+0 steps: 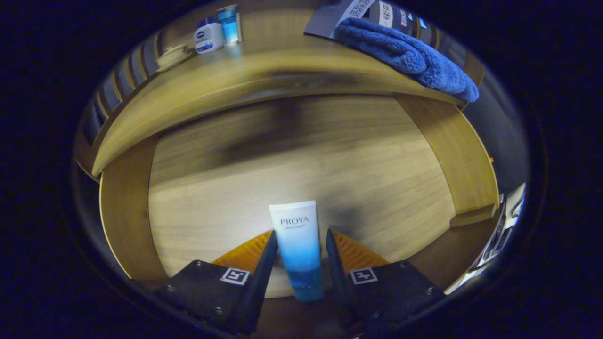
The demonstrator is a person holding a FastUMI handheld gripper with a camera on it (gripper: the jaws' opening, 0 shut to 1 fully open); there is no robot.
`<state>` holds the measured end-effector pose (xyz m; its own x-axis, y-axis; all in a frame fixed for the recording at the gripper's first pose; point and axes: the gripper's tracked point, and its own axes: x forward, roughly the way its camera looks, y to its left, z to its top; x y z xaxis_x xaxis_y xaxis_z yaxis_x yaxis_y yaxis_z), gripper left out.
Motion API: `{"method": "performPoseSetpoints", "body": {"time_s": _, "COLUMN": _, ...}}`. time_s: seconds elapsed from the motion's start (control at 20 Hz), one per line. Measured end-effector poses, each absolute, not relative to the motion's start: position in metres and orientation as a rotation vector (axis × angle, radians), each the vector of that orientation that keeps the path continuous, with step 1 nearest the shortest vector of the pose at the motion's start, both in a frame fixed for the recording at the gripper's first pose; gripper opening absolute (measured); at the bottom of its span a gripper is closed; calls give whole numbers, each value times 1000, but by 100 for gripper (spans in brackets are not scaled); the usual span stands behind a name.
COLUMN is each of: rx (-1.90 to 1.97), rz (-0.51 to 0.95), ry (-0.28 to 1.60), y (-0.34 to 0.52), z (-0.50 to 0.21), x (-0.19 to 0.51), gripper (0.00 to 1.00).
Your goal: Pull open the drawer, take out the items inside it, and place them on the countertop above the cabinet.
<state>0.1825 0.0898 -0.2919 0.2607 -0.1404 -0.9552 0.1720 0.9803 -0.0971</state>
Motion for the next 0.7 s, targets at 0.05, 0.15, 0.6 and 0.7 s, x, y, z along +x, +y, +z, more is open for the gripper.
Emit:
{"method": "performPoseSetpoints", "body": {"time_s": 0.05, "rx": 28, "rz": -208, "ry": 1311, "y": 91, "z": -294, "x": 181, "gripper": 63}}
{"method": "performPoseSetpoints", "body": {"time_s": 0.15, "rx": 48, "rz": -200, "ry": 1321, "y": 92, "z": -294, "x": 180, "gripper": 63}}
{"method": "performPoseSetpoints", "body": {"time_s": 0.6, "rx": 81, "rz": -234, "ry": 1310, "y": 91, "z": -281, "x": 180, "gripper": 60}}
{"method": "performPoseSetpoints", "body": {"time_s": 0.7, "rx": 106, "rz": -251, "ry": 1268, "y": 89, "z": -295, "x": 186, "gripper": 50}}
